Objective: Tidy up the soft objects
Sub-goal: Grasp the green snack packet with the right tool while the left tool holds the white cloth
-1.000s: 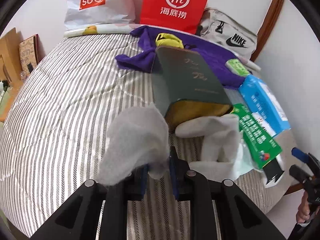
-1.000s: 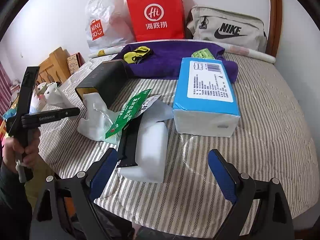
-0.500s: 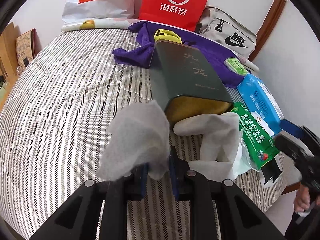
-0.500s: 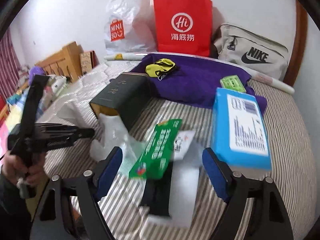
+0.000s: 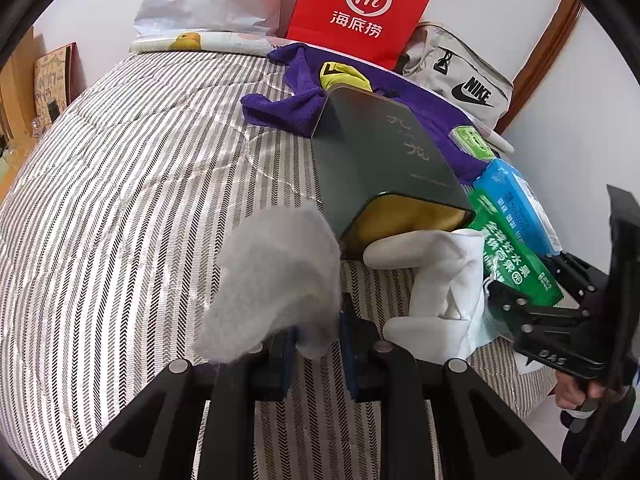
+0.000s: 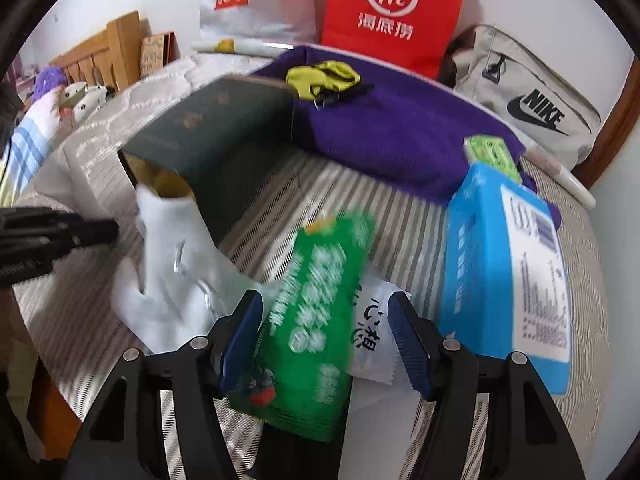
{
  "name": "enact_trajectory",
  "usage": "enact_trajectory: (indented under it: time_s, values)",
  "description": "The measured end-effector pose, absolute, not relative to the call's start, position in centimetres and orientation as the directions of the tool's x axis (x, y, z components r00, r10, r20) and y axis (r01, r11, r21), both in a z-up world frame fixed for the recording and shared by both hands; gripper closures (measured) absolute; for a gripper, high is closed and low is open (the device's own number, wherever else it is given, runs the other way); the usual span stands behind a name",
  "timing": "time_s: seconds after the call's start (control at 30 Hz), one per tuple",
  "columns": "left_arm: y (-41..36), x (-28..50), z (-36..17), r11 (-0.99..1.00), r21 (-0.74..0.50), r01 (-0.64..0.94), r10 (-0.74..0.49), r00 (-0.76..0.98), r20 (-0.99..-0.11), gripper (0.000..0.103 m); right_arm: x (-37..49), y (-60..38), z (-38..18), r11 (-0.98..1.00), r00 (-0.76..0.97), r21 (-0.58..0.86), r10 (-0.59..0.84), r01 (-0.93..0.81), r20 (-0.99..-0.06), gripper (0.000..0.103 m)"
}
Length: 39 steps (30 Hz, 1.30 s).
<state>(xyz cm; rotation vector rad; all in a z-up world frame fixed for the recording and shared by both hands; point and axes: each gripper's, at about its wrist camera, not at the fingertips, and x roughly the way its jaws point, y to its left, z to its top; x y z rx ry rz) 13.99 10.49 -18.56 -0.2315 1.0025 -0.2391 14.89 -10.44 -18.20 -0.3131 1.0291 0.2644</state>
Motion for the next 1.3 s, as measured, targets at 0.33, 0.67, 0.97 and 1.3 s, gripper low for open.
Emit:
enact_trajectory:
  time_s: [0.33,0.67,0.97,1.3]
  values:
    - [10.5,13.9,-18.5,0.950,-0.294,0.100,-0.302,0.516,-0.801,0.084,14.8,-11.4,-17.3,0.930,0.495,-0.056,0.141,-0.363,-0.857,0.067]
    - [10.0,13.9,-18.4,0.957,-0.272,0.104,-0.286,0.511,-0.811,0.084,14.4,-11.5,-16.4,0.925,0.515,-0.021,0.192,-0.379,-0.836,0.067]
    - [10.1,14.2,-18.4,0.954,-0.280,0.111,-0.297,0.496,-0.816,0.084,13.1,-12.0,-15.7,0.907,0.474,0.022,0.241,-0.421,-0.847,0.047]
    - [10.2,13.9,-18.5,0.952,-0.289,0.099,-0.298,0.506,-0.809,0.083,12.1,-13.7,-13.6,0.906,0.496,0.114,0.325,-0.408,-0.805,0.040]
